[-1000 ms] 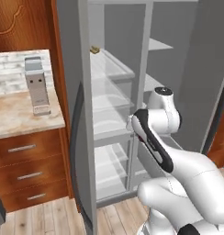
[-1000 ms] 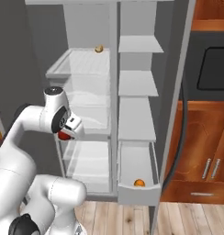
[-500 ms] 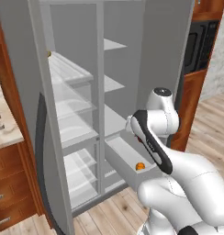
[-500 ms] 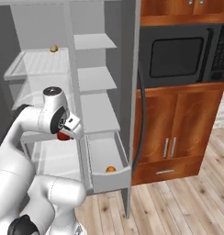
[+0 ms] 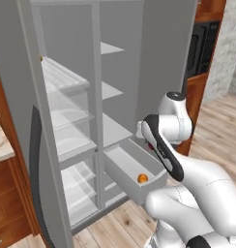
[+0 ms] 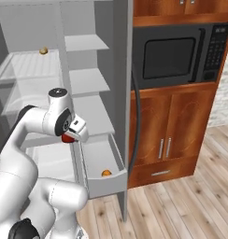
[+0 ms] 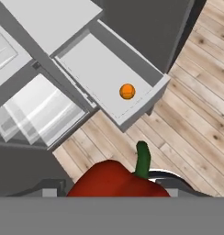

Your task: Take the bell pepper and orange from the fridge shelf and place them in the freezer drawer to begin freezing them.

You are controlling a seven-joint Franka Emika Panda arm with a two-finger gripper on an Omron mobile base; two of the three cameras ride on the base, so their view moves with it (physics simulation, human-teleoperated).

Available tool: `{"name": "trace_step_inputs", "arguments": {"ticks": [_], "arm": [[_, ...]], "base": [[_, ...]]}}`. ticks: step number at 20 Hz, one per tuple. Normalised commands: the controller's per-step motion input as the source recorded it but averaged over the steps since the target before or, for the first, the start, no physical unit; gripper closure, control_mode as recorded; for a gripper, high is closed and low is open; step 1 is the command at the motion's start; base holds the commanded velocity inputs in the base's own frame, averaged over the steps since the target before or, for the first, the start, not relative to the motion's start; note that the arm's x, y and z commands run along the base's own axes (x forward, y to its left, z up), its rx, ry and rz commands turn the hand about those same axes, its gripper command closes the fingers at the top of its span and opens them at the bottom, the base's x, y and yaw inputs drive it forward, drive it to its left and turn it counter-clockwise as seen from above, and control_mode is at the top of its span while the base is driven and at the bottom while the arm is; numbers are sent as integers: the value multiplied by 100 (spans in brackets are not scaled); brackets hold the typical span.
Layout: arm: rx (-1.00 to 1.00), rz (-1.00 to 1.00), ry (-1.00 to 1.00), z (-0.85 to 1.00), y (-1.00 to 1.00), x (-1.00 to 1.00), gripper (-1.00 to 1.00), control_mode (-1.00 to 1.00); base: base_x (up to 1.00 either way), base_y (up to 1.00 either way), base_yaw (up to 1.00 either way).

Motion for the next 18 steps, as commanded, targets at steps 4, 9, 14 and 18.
{"name": "trace_step_inputs", "arguments": {"ticks": [4, 9, 14, 18], "arm": [[0, 0, 0, 0, 0, 0, 100, 100], [-1, 0, 3, -19, -8, 21, 100, -100], [0, 0, 17, -64, -34, 55, 100, -100], [0, 0, 21, -67, -22, 93, 100, -100]], "base": [[38, 0, 0], [13, 0, 0], [0, 0, 0], [0, 0, 0]]}}
